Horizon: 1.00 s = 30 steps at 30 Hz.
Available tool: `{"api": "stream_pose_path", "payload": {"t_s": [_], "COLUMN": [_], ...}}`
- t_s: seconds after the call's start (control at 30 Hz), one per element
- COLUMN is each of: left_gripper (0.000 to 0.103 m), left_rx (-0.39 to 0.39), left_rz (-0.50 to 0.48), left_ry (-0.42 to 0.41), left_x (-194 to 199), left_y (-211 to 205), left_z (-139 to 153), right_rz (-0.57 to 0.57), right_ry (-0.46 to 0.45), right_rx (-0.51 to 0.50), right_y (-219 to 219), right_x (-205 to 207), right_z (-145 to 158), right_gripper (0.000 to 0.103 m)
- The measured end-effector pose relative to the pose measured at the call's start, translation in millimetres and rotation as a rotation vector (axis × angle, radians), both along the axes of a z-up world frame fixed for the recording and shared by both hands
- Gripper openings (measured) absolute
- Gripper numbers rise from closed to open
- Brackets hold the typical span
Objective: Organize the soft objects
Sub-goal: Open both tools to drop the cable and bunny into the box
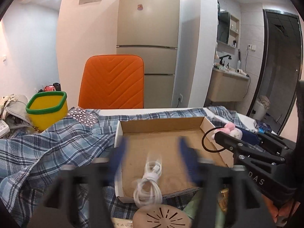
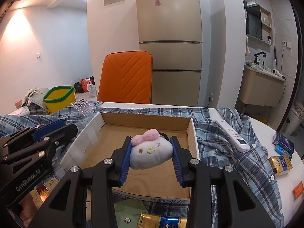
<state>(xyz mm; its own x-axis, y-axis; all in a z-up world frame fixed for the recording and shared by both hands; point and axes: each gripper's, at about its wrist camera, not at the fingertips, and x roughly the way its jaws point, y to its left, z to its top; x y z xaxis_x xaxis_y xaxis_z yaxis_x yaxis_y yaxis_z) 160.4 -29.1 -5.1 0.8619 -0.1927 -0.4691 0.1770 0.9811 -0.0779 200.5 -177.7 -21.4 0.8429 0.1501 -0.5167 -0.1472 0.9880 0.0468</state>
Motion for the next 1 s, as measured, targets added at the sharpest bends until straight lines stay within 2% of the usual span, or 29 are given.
{"api": "stream_pose_path", "payload": {"t_s": [0.07, 0.27, 0.4, 0.57, 0.67, 0.8, 1.0], "left_gripper": [0.07, 0.07, 0.07, 0.07, 0.07, 0.07, 0.07], "left_rx": [-0.006, -0.005, 0.005, 0.012, 0.016, 0.009, -0.003], "left_rz": [0.006, 0.009, 0.01, 0.022, 0.031, 0.011, 0.003], "left_ry": [-0.022, -0.019, -0.029, -0.051, -0.092, -0.116, -0.212], "left_x": [-3.5, -2.3, -4.5, -8.4, -16.8, -25.6, -53.6], "left_y": [1.5, 2.4, 0.7, 0.9, 0.7, 0.0, 6.3], "left_z": [3.1, 4.1, 5.1, 8.3, 15.5, 31.8, 67.5], "right_rz": [-0.003, 0.006, 0.026, 0.017, 0.011, -0.025, -0.053], "right_ry": [0.0, 0.013, 0.042, 0.042, 0.038, -0.003, -0.111], "right_rx": [-0.001, -0.009, -0.004, 0.001, -0.002, -0.018, -0.004], "right_y": [-1.2, -0.2, 1.6, -1.1, -2.0, -3.7, -14.0], "right_x": [0.8, 5.1, 8.8, 9.2, 7.6, -2.9, -34.8], "right_z": [-0.2, -3.9, -7.9, -7.7, -5.3, 8.3, 50.1], "right_gripper": [0.04, 0.04, 0.061, 0.061, 0.061, 0.061, 0.061]}}
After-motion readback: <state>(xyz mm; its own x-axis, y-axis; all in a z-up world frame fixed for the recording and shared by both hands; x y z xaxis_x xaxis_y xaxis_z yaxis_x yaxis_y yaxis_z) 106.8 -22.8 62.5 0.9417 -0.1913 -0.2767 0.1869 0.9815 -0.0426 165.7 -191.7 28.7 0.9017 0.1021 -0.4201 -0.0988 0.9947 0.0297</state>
